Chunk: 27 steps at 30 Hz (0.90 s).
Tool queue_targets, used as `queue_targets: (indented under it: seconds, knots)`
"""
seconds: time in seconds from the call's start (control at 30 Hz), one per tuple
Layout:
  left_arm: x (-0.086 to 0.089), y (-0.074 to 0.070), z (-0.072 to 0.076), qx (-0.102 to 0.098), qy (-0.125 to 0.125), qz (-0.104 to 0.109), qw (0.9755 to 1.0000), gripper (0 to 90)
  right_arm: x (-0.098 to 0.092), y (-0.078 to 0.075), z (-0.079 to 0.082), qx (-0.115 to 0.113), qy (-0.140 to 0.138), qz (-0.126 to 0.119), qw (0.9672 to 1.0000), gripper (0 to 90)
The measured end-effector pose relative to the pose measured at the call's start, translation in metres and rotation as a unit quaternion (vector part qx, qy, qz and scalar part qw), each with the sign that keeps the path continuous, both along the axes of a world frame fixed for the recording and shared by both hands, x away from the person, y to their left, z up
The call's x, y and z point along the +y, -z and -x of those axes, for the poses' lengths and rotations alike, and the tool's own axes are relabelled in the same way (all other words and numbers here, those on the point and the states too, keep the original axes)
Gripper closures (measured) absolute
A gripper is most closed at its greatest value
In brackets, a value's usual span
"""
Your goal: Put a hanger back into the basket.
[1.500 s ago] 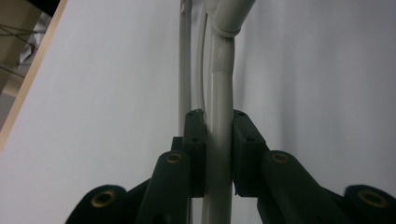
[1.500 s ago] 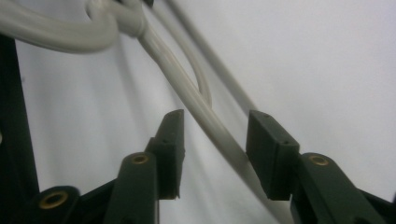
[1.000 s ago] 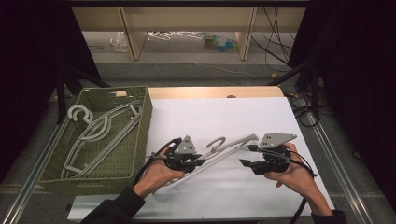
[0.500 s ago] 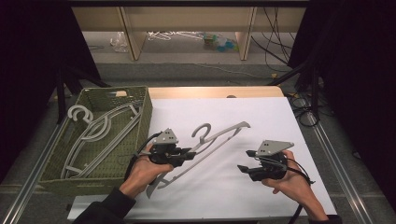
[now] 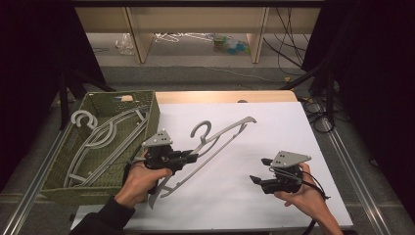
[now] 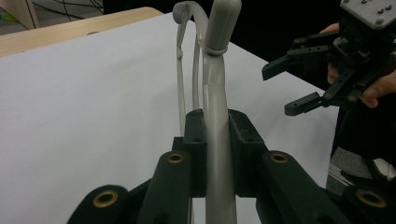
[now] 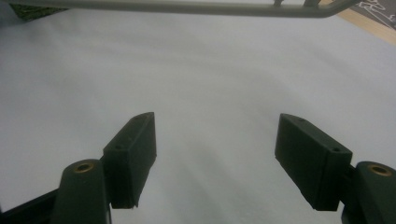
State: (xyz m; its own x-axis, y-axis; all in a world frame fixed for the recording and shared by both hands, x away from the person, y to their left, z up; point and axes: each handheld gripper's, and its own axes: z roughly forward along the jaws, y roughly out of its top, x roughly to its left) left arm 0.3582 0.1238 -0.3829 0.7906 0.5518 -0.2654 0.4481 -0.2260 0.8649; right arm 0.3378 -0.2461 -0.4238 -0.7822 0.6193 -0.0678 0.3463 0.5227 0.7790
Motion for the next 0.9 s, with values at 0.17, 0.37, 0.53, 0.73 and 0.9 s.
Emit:
queue_targets:
  seconds: [0.17,0.37,0.53,0.73,0.9]
  knots:
    - [0.007,-0.011,0.008,0.004,-0.009,0.019,0.9998,78.7,-0.002,-0.001,0.001,0.003,-0.004,-0.006,1.0,29.2]
    - [0.015,-0.025,0.019,-0.003,-0.009,0.024,0.9997,78.6,-0.001,0.002,0.002,0.01,-0.001,-0.006,0.9999,29.2]
    - [0.02,-0.034,0.025,-0.001,-0.008,0.031,0.9995,78.7,0.0,0.003,0.002,0.011,-0.005,-0.003,0.9999,29.2]
    - [0.03,-0.049,0.029,0.003,-0.009,0.035,0.9993,78.7,0.0,0.004,0.003,0.017,-0.004,-0.002,0.9998,29.2]
    - [0.045,-0.06,0.026,0.004,-0.023,0.024,0.9994,78.7,0.0,0.005,0.002,0.015,-0.01,0.0,0.9998,29.2]
